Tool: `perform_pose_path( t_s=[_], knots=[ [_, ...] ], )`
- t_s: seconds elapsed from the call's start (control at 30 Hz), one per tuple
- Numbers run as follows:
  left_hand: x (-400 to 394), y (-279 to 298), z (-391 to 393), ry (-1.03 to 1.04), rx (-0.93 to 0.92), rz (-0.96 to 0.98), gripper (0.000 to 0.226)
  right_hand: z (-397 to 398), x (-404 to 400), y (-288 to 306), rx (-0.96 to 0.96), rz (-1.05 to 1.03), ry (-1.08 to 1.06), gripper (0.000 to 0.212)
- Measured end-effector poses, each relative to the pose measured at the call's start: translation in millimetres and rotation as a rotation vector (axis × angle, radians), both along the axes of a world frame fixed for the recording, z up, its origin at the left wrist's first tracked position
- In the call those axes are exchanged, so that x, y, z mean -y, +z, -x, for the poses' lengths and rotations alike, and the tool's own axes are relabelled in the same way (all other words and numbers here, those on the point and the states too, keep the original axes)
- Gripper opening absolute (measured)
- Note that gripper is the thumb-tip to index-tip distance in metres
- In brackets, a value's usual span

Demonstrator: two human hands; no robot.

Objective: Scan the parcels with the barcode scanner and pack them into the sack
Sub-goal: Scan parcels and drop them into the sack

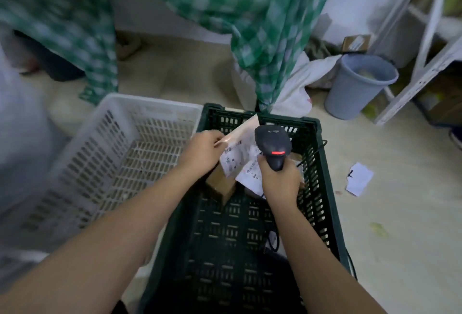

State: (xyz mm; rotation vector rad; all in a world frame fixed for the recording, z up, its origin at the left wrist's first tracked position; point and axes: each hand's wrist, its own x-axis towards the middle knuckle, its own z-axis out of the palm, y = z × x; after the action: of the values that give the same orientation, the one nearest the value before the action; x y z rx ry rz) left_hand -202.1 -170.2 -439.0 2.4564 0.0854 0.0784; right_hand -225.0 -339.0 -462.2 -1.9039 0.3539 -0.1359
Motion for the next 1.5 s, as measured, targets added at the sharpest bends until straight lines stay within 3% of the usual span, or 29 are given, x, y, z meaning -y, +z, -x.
perform_pose_path(
  t_s=[0.2, 0.3, 0.53, 0.7, 0.8, 0.9, 0.97, 1.07, 1.2, 1.3, 1.43, 1.5],
  knots=[
    [-72.8, 62.1, 92.7, 0.313, -0.025, 0.6, 0.015, 51.9, -60.3, 73.3, 0.032, -0.117, 0.133, 0.015],
    [-92.9, 76.4, 130.7, 0.406, -0.015, 0.75, 0.014, 74.3, -83.6, 92.4, 0.002, -0.149, 0.179, 0.013],
    [-122.4, 75.4, 179.6, 0.324, -0.139, 0.711, 0.014, 87.6, -90.5, 91.8, 0.075, -0.198, 0.287, 0.022],
    [-135.6, 78.2, 186.1, 0.297, -0.109, 0.722, 0.012, 90.8, -103.7, 79.2, -0.094, -0.312, 0.403, 0.03],
    [-139.9, 74.1, 185.8, 0.39, -0.058, 0.818, 0.015, 87.9, -117.5, 80.9, -0.105, -0.401, 0.338, 0.031],
    [-145.0, 70.6, 188.2, 0.409, -0.16, 0.896, 0.033, 86.5, -128.1, 82.7, -0.084, -0.488, 0.243, 0.031],
    [-147.9, 71.4, 191.9, 0.379, -0.205, 0.91, 0.029, 86.0, -132.4, 81.9, -0.041, -0.489, 0.224, 0.027],
    [-152.9, 76.9, 198.2, 0.359, -0.222, 0.913, 0.015, 85.5, -135.7, 83.5, -0.003, -0.44, 0.226, 0.027],
    [-159.4, 78.8, 202.0, 0.398, -0.174, 0.907, 0.018, 86.9, -137.0, 80.7, -0.01, -0.379, 0.258, 0.026],
    [-160.1, 79.6, 200.9, 0.473, -0.078, 0.907, 0.011, 89.9, -130.7, 81.8, 0.063, -0.196, 0.306, 0.021],
    [-160.9, 77.3, 198.2, 0.523, 0.006, 0.863, 0.013, 95.9, -111.8, 83.5, 0.037, 0.05, 0.596, 0.025],
    [-160.8, 75.5, 196.6, 0.535, 0.014, 0.85, 0.018, 100.9, -105.4, 83.3, 0.033, 0.274, 0.778, 0.02]
  ],
)
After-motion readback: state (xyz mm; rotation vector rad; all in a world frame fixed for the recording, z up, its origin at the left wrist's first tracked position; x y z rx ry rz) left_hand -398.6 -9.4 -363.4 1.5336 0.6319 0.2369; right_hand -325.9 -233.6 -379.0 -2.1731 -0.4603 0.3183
